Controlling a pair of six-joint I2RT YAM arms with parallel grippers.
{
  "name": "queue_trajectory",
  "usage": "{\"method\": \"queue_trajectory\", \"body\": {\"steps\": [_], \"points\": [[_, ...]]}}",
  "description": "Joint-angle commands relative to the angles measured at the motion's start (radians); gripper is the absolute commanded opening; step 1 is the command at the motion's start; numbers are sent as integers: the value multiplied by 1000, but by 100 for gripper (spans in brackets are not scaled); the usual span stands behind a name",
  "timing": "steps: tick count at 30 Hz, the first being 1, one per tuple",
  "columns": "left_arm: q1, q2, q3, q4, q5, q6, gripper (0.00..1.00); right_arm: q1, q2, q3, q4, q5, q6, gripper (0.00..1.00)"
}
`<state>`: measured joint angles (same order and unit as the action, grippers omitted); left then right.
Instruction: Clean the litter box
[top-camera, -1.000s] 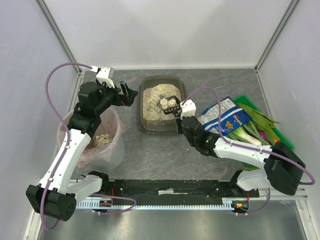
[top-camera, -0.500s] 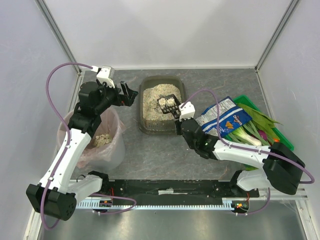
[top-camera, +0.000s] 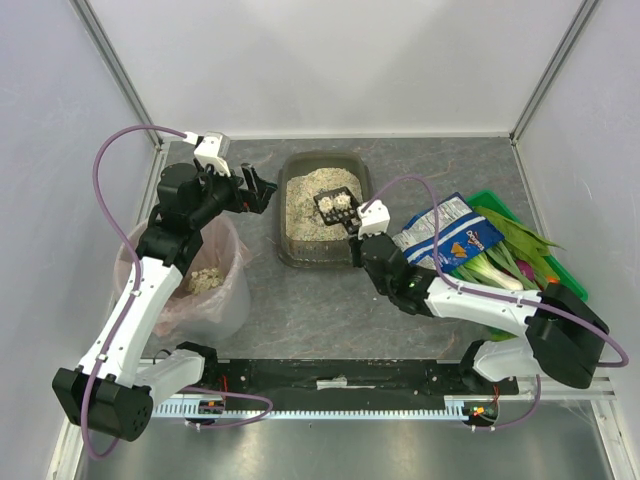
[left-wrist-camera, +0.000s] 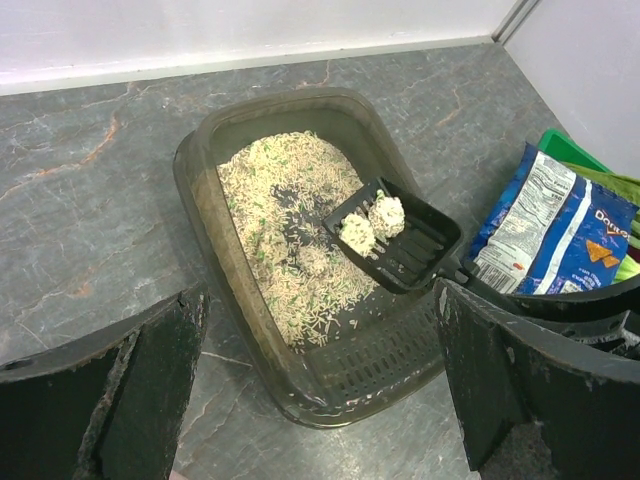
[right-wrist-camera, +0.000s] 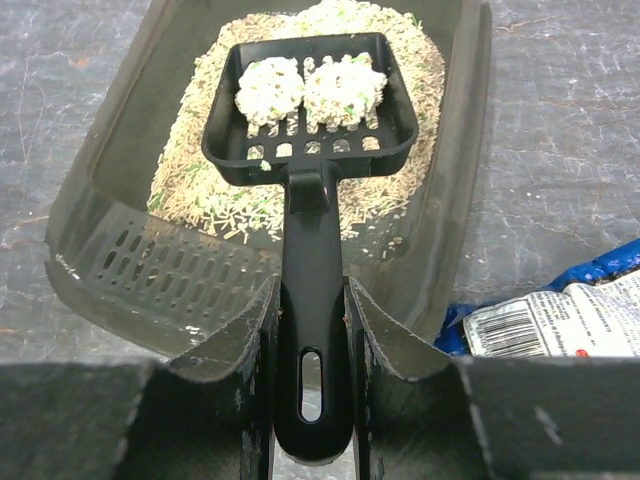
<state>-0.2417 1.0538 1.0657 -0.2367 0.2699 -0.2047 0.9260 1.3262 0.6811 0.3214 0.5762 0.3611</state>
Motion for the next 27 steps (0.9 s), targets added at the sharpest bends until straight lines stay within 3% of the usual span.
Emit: {"method": "queue_trajectory", "body": {"steps": [1, 3, 4, 7, 11, 14, 17, 18, 19, 21, 23, 24, 25, 26, 27], "points": [[2, 0, 0, 25, 15, -15, 98, -8, 22, 80, -55, 119, 48, 0], [1, 2, -1, 27, 17, -15, 98, -26, -19, -9, 111, -37, 23, 0], [1, 0, -3, 27, 17, -16, 98, 20, -19, -15, 140, -42, -2, 0], [1, 5, -1, 27, 22, -16, 98, 27, 33, 103, -95, 199, 39, 0], [2, 2, -3, 28, 25, -18, 98, -3, -27, 8, 88, -45, 18, 0], [1, 2, -1, 27, 20, -18, 98, -19, 5, 92, -100, 109, 70, 0], [2, -9, -7, 33, 14, -21, 98, -36, -19, 20, 74, -95, 23, 0], [1, -15, -10, 36, 8, -22, 98, 27, -4, 43, 50, -55, 0, 0], [1, -17, -12, 40, 6, -22, 98, 46, 45, 128, -85, 8, -40, 0], [2, -20, -12, 37, -7, -21, 98, 24, 73, 152, -171, 199, 10, 0], [2, -25, -12, 36, -15, -18, 98, -33, 13, 88, -96, 90, 81, 0], [1, -28, -12, 34, -23, -18, 98, -48, -14, 4, -17, -61, 73, 0], [2, -28, -10, 33, -26, -18, 97, -29, -30, -2, 72, -85, 62, 0], [1, -29, -9, 34, -26, -18, 97, 3, -15, 30, 21, -52, 15, 0], [1, -35, -10, 34, -32, -18, 96, 46, 10, 129, -63, 87, -3, 0]]}}
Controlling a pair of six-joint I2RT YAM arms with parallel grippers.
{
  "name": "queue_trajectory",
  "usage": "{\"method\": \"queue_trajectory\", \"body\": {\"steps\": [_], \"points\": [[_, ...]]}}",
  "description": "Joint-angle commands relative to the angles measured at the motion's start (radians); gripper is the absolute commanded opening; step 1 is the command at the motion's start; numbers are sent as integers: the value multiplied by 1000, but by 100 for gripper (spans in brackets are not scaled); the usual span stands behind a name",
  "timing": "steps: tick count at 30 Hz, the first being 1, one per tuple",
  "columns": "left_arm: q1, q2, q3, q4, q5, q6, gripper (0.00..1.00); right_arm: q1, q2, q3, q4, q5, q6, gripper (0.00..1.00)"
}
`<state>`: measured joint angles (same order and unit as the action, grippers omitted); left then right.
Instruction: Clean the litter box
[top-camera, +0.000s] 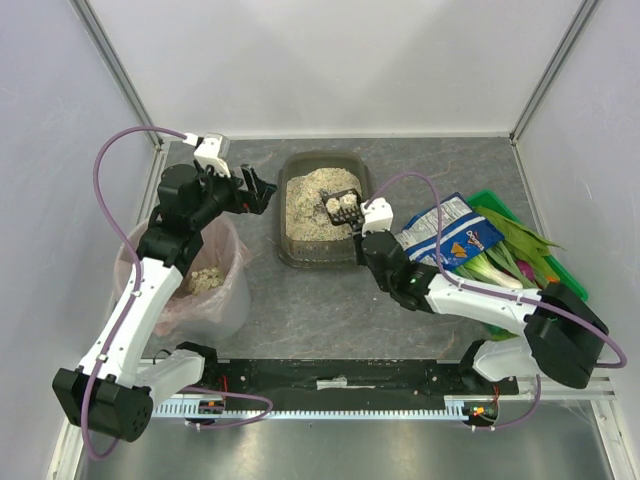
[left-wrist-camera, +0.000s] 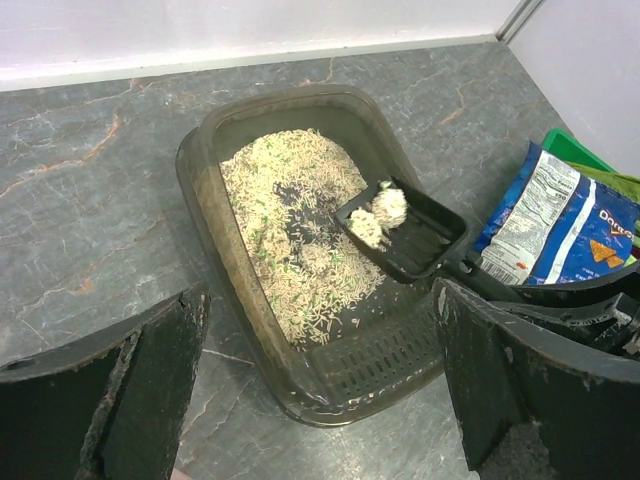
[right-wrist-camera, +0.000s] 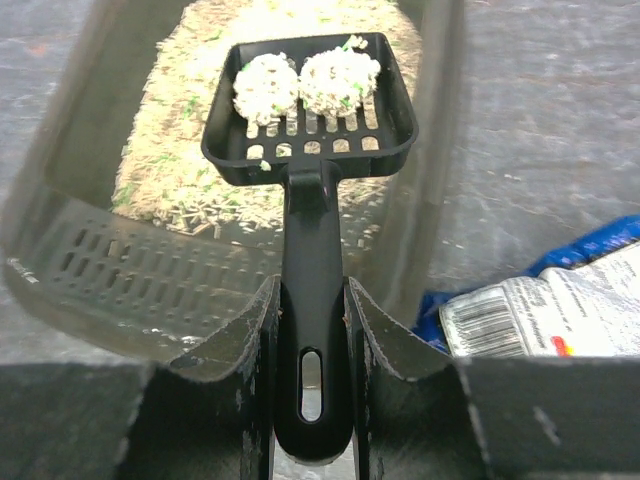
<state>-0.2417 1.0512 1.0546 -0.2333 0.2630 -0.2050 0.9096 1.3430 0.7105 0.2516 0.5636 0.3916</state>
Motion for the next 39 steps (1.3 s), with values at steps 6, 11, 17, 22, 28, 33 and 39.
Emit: {"method": "queue_trajectory", "body": {"steps": [6, 11, 17, 22, 28, 33, 39], "points": [[-1, -65, -2, 31, -82, 6, 95, -12, -56, 30, 84, -33, -5, 0], [1, -85, 82, -76, -178, 1, 93, -49, -7, 118, -56, 34, 12, 0], [-1, -190, 197, -363, -270, -39, 93, -44, 76, 184, -104, 44, -7, 0], [1, -269, 197, -624, -309, -68, 95, -78, 16, 69, 77, -154, 8, 0], [-1, -272, 96, -678, -101, -152, 96, -61, 5, 54, 46, -59, 0, 0], [1, -244, 62, -615, -59, -189, 92, -61, -36, 7, 72, -93, 41, 0], [1, -188, 24, -594, -61, -160, 79, -61, -25, -17, 90, -133, 72, 0]]}}
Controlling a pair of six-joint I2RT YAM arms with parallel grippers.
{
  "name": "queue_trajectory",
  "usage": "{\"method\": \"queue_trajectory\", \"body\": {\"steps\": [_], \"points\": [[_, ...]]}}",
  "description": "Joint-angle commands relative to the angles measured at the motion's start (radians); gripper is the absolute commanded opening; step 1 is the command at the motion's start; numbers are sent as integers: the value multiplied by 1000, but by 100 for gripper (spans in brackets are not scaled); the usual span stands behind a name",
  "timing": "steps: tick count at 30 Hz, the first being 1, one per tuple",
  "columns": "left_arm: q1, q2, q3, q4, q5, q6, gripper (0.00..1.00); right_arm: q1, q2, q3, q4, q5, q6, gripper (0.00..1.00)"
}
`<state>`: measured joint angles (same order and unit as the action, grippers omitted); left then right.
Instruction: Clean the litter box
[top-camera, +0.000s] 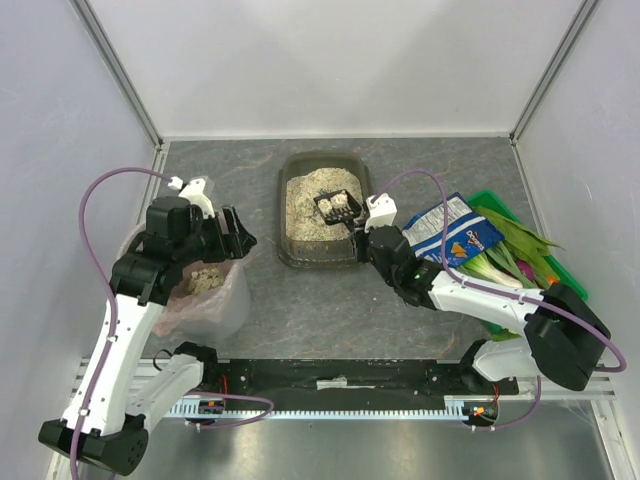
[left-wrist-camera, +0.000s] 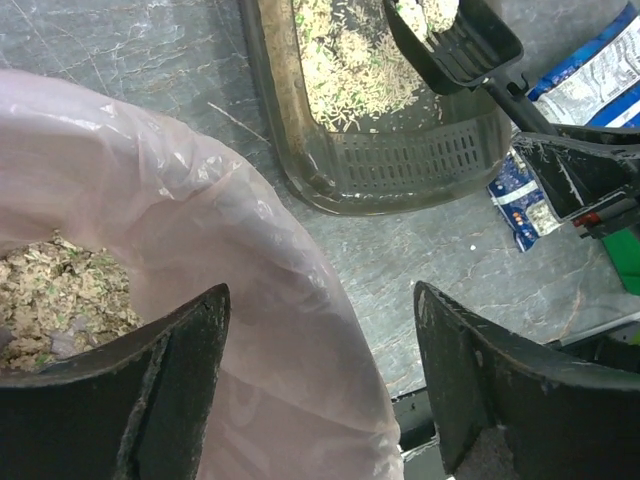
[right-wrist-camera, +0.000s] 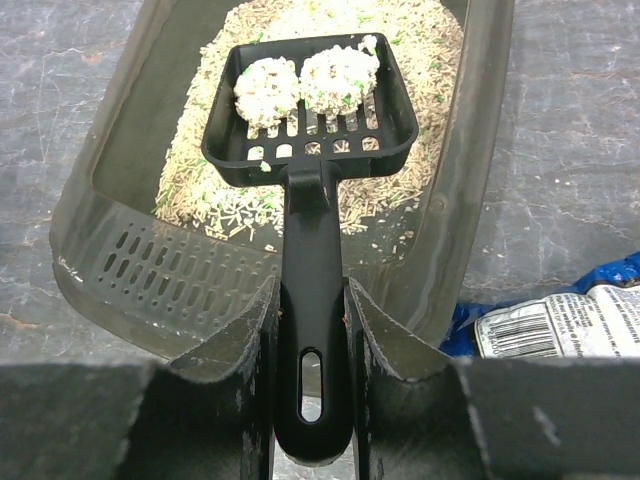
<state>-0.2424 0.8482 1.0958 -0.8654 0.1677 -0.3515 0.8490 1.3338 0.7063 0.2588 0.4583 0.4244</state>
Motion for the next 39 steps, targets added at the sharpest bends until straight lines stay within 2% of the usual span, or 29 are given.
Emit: {"method": "queue_trajectory", "body": {"steps": [1, 3, 6, 8, 15, 25, 39], "points": [[2, 20, -23, 42, 38, -7, 76, -1, -12, -16, 88, -32, 45, 0], [0, 32, -30, 45, 26, 0, 66, -1, -1, -16, 92, -41, 50, 0], [2, 29, -30, 46, -7, 12, 58, -1, 15, -14, 92, -43, 57, 0], [2, 28, -34, 66, -14, 25, 57, 1, 24, -13, 92, -43, 63, 0], [2, 55, -45, 138, 15, 40, 43, -1, 48, -2, 91, -41, 73, 0], [0, 158, -19, 299, 61, 42, 40, -8, 10, -4, 68, -18, 93, 0], [0, 428, 111, 499, 144, 11, 40, -8, 2, -11, 56, -1, 114, 0]]}}
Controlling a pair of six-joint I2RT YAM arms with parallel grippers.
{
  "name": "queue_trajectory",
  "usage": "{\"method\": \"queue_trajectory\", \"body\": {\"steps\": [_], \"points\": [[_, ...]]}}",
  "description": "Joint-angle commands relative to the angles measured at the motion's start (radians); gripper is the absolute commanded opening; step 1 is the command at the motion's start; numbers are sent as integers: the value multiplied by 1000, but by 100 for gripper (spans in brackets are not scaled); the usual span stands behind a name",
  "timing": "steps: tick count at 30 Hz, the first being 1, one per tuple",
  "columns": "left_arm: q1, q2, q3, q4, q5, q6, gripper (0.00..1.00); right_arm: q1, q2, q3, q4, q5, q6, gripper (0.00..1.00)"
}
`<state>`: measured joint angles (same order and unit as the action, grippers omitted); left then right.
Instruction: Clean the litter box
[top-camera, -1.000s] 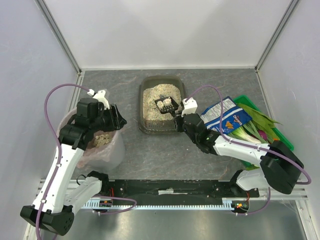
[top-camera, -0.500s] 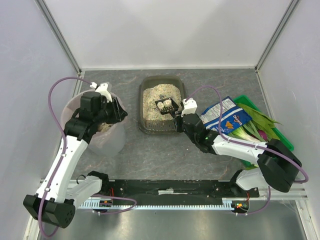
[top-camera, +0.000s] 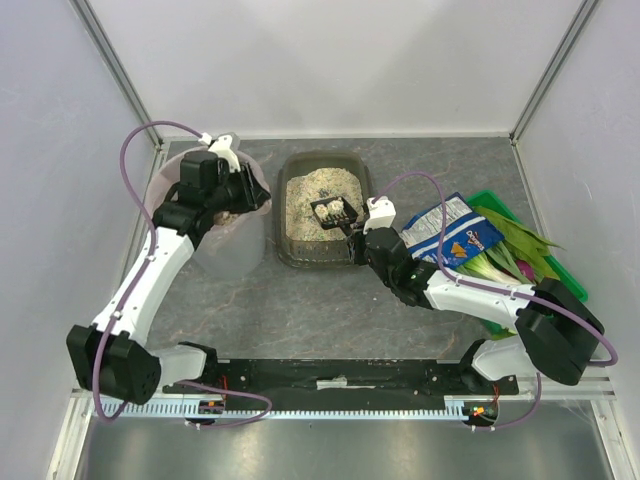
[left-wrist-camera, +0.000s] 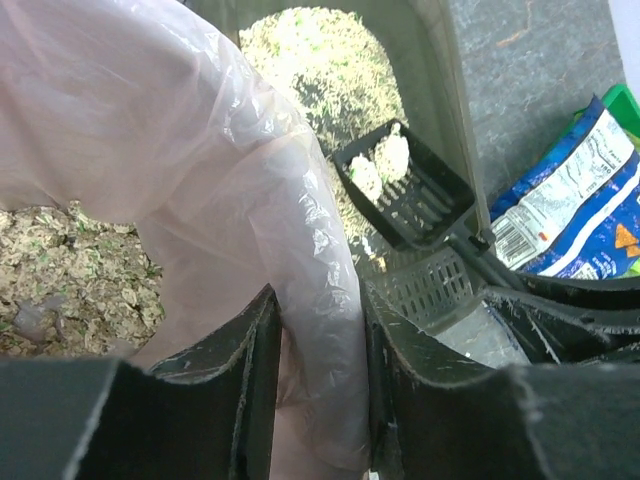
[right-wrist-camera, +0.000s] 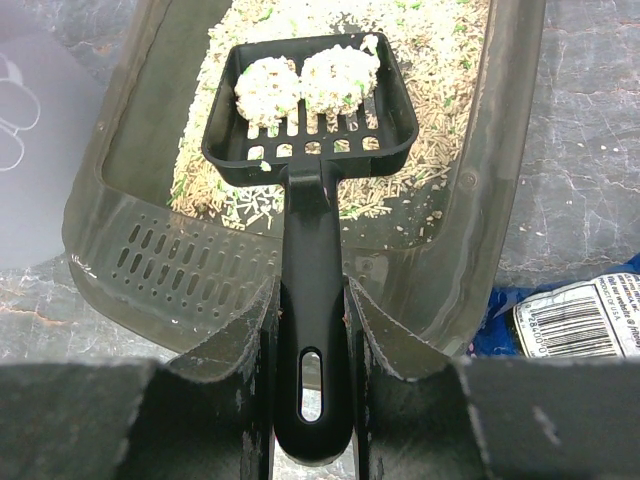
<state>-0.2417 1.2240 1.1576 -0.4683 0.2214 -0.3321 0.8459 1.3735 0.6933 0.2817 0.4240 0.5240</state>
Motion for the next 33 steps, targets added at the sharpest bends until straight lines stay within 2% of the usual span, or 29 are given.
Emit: {"method": "queue_trajectory", "body": {"steps": [1, 7, 8, 10, 17, 20, 25, 27, 28, 29, 30, 31, 32, 33], "points": [[-1, 61, 54, 115, 104, -15, 40, -5, -37, 6, 31, 33, 14, 0], [-5, 111, 76, 137, 141, -41, 42, -5, -34, 9, 30, 27, 25, 0], [-5, 112, 77, 125, 131, -36, 48, -5, -37, 9, 30, 27, 25, 0], [-5, 112, 79, 109, 112, -22, 52, -4, -39, 8, 28, 25, 27, 0], [-4, 37, 91, 50, 62, 34, 85, -4, -53, 15, 7, 47, 2, 0], [-5, -9, 86, 39, 10, 67, 92, -5, -70, 31, -9, 84, -19, 0], [-5, -102, 77, 46, -102, 119, 93, 21, -44, 72, -10, 42, -83, 0], [-5, -119, 80, 59, -126, 142, 94, 65, -5, 132, -91, 157, -171, 0], [-2, -130, 85, 62, -163, 145, 96, 76, 12, 170, -161, 256, -164, 0], [-2, -132, 100, 63, -178, 146, 96, 64, 0, 163, -159, 262, -147, 0], [-1, -132, 108, 66, -188, 156, 96, 39, -25, 140, -130, 219, -112, 0], [1, -138, 113, 69, -206, 157, 96, 3, -87, 59, -2, 160, -110, 0], [1, -141, 108, 91, -211, 162, 96, 5, -106, 31, 49, 72, -133, 0], [2, -149, 97, 112, -217, 162, 96, 21, -99, 55, 53, 82, -192, 0]]}}
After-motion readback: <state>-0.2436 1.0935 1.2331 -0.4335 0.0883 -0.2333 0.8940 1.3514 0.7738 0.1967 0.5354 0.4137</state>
